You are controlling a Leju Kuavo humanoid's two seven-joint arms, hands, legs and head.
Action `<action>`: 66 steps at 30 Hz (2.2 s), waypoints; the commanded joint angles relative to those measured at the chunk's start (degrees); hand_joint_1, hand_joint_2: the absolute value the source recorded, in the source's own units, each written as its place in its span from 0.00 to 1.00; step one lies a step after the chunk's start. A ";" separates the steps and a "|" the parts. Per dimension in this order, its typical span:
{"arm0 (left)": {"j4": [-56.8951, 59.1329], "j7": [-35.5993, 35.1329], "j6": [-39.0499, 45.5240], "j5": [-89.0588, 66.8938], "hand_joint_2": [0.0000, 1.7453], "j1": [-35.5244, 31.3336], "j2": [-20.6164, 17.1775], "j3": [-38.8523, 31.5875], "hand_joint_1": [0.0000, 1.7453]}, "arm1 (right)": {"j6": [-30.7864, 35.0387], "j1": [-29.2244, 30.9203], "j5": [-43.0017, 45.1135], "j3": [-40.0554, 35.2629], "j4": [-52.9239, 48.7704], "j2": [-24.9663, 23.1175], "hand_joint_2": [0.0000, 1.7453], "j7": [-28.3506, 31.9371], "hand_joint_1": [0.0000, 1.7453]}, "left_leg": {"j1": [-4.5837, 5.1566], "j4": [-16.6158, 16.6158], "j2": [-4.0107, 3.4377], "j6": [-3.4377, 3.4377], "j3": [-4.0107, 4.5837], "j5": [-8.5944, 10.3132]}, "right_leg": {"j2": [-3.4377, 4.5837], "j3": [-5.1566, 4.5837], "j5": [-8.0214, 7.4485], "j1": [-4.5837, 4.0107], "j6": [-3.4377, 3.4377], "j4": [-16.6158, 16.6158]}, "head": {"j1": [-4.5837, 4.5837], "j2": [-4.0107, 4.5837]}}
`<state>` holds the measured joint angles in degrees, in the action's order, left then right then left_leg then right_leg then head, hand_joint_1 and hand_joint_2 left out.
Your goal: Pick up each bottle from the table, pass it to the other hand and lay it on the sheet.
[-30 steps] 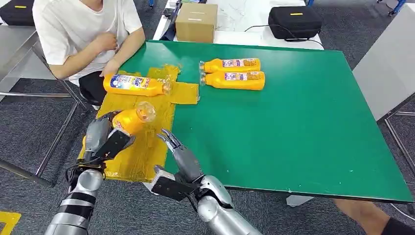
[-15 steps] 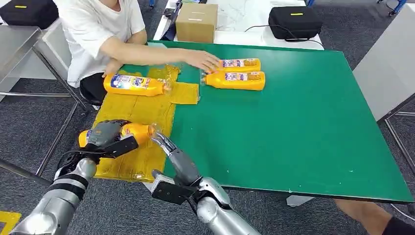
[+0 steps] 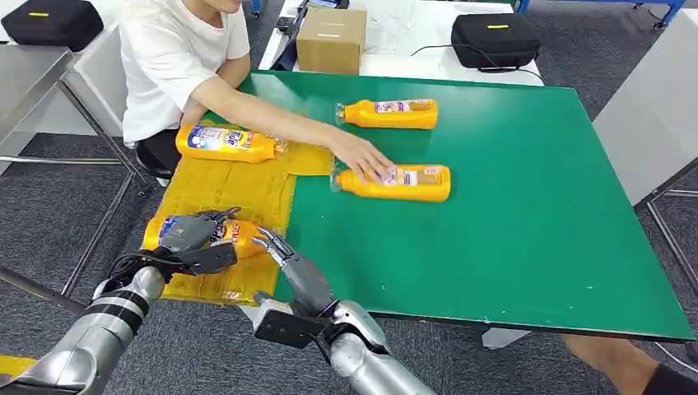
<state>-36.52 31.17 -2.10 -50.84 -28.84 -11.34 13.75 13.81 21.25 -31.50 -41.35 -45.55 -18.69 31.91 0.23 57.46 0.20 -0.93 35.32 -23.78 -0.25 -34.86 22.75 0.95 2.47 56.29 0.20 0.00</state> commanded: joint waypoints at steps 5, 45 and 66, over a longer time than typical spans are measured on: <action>-0.86 2.45 -2.15 4.12 1.00 2.02 -1.56 5.87 0.00 | -0.49 2.84 0.96 -2.20 4.76 0.12 0.00 1.08 0.00 | -0.05 -0.02 -0.09 0.06 -0.18 -0.08 | 0.09 0.16 0.04 -0.05 -0.08 -0.05 | 0.02 0.00; -48.99 -7.13 -15.07 68.34 1.00 18.62 17.19 -27.12 0.00 | 9.90 2.75 -24.36 1.79 -6.02 14.68 1.00 -19.81 0.00 | 0.00 -0.05 -0.05 -0.01 0.01 -0.06 | 0.05 -0.01 0.01 -0.01 0.01 -0.18 | 0.00 0.00; -49.46 -6.92 -15.00 70.70 1.00 23.18 18.51 -30.35 0.00 | 7.33 4.28 -31.91 15.19 2.11 16.98 1.00 -21.44 0.00 | -0.03 0.04 -0.05 0.01 0.04 -0.15 | 0.06 -0.01 0.06 -0.06 -0.03 -0.13 | 0.00 0.00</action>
<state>-87.86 24.48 -17.46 20.37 -4.94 6.43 -15.87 23.43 22.25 -63.85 -27.13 -49.94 -1.22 10.27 0.24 57.50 0.19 -0.97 35.59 -23.82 -0.24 -35.11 22.73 0.94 2.51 56.20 0.20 0.00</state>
